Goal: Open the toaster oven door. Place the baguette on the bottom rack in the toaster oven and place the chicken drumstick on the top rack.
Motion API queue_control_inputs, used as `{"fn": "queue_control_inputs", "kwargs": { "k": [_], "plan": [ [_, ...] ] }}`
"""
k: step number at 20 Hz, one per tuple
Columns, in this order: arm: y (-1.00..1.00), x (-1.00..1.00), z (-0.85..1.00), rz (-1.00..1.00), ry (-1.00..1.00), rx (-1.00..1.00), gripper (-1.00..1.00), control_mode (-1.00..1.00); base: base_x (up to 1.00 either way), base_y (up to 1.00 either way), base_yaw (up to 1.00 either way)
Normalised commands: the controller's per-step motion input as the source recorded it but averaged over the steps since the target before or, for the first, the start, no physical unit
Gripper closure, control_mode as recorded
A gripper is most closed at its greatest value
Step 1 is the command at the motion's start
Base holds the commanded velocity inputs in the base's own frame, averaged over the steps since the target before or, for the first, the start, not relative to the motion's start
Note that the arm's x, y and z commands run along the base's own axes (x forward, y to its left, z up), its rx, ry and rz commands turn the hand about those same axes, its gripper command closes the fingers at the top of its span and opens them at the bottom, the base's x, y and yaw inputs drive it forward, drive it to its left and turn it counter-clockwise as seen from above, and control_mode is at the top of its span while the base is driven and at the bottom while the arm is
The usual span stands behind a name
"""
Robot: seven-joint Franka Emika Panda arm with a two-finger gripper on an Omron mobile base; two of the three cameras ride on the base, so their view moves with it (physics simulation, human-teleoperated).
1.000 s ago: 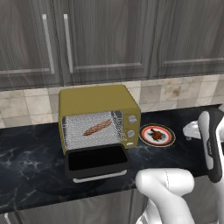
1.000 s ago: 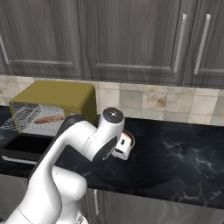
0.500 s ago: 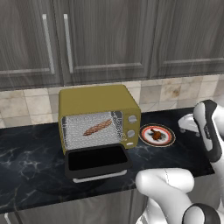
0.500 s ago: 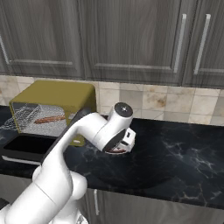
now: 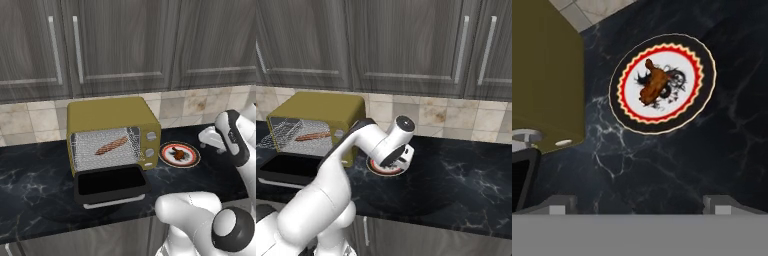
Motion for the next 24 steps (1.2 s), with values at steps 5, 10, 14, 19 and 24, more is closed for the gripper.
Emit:
{"fn": "queue_control_inputs", "kwargs": {
  "k": [5,10,14,19,24],
  "plan": [
    [0.01,0.31,-0.24,0.0,0.0,0.03,-1.0,-1.0,0.0,0.0,0.0],
    [0.11,0.3,-0.23,0.0,-0.01,0.02,-1.0,-1.0,0.0,0.0,0.0],
    [0.07,0.17,-0.26,0.0,0.0,0.03,-1.0,-1.0,0.0,0.0,0.0],
    [0.11,0.23,-0.21,0.0,0.0,0.02,-1.0,-1.0,0.0,0.0,0.0],
    [0.16,0.23,-0.17,0.0,0.0,0.0,-1.0,-1.0,0.0,0.0,0.0]
  ]
}}
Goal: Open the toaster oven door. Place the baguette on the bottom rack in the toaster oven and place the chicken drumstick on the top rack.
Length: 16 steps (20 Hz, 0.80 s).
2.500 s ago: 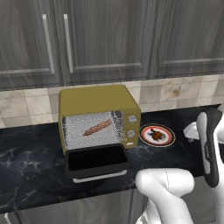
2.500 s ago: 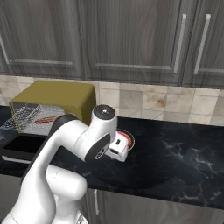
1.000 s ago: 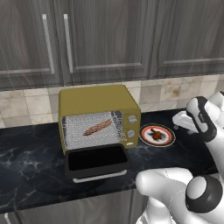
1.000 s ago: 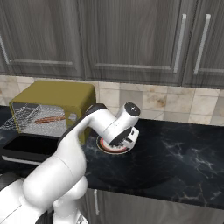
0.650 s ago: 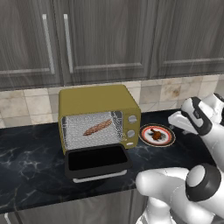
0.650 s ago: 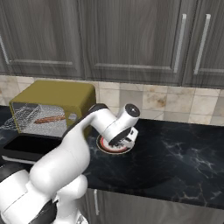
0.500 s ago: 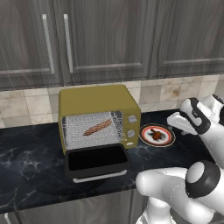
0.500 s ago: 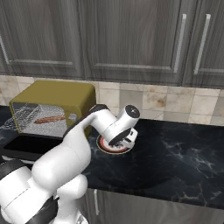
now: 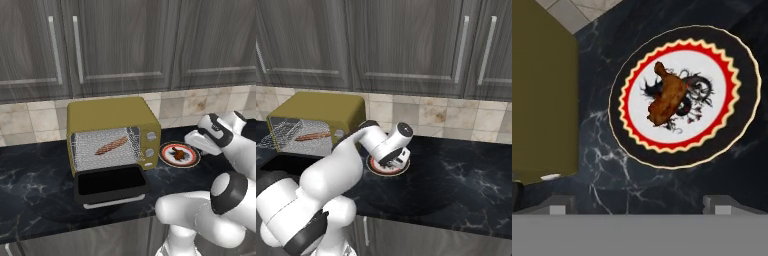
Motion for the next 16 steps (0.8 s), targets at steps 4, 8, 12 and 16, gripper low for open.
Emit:
{"fn": "queue_control_inputs", "kwargs": {
  "k": [4,8,12,16],
  "plan": [
    [0.12,0.24,-0.19,0.0,0.01,0.0,-1.0,-1.0,0.0,0.0,0.0],
    [0.0,0.24,-0.23,0.0,0.01,0.0,-1.0,-1.0,0.0,0.0,0.0],
    [0.0,0.28,-0.21,0.02,0.0,0.0,-1.0,-1.0,0.0,0.0,0.0],
    [0.0,0.21,-0.2,0.05,0.0,0.0,-1.0,-1.0,0.0,0.0,0.0]
  ]
}}
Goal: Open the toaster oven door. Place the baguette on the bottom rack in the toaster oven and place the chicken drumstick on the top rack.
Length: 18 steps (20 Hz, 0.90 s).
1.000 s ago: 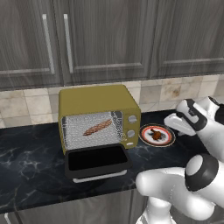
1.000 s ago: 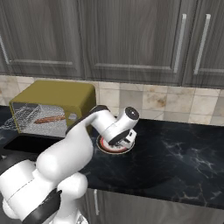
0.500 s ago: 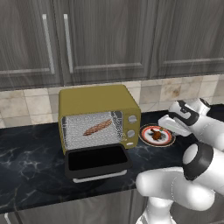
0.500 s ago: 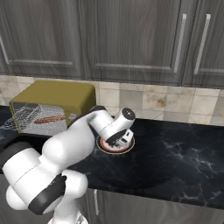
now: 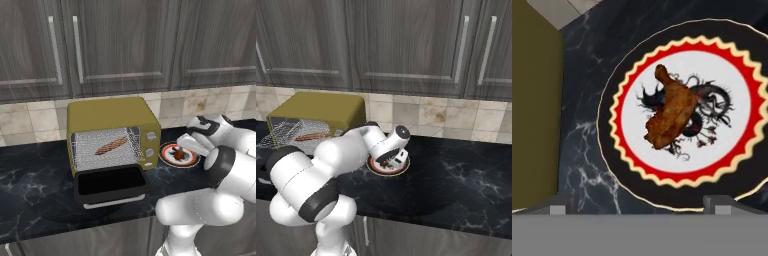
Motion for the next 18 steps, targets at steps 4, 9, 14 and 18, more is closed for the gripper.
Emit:
{"fn": "queue_control_inputs", "kwargs": {
  "k": [4,9,14,18],
  "plan": [
    [0.0,0.24,-0.14,0.03,0.02,0.0,-1.0,-1.0,0.0,0.0,0.0],
    [0.0,0.21,-0.11,0.01,0.11,0.0,-1.0,-1.0,0.0,0.0,0.0],
    [-0.02,0.17,-0.13,0.0,0.12,-0.01,-1.0,-1.0,0.0,0.0,0.0],
    [-0.06,0.07,-0.09,0.0,0.02,0.0,-1.0,-1.0,0.0,0.0,0.0]
  ]
}}
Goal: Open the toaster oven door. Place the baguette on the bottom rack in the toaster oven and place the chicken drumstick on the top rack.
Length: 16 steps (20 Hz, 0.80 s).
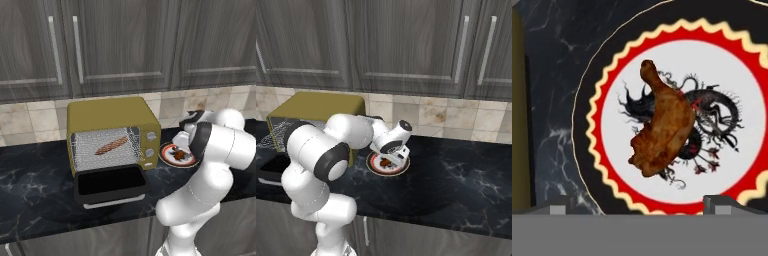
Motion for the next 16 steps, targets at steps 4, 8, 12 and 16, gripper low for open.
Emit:
{"fn": "queue_control_inputs", "kwargs": {
  "k": [4,8,12,16],
  "plan": [
    [-0.01,0.03,-0.1,0.0,0.0,0.0,-1.0,-1.0,0.0,0.0,0.0],
    [0.02,0.06,-0.15,0.0,0.0,0.0,-1.0,-1.0,0.0,0.0,0.0],
    [0.03,0.08,-0.19,0.0,0.0,-0.01,-1.0,-1.0,0.0,0.0,0.0],
    [0.01,0.13,-0.13,0.0,0.0,-0.01,-1.0,-1.0,0.0,0.0,0.0]
  ]
}}
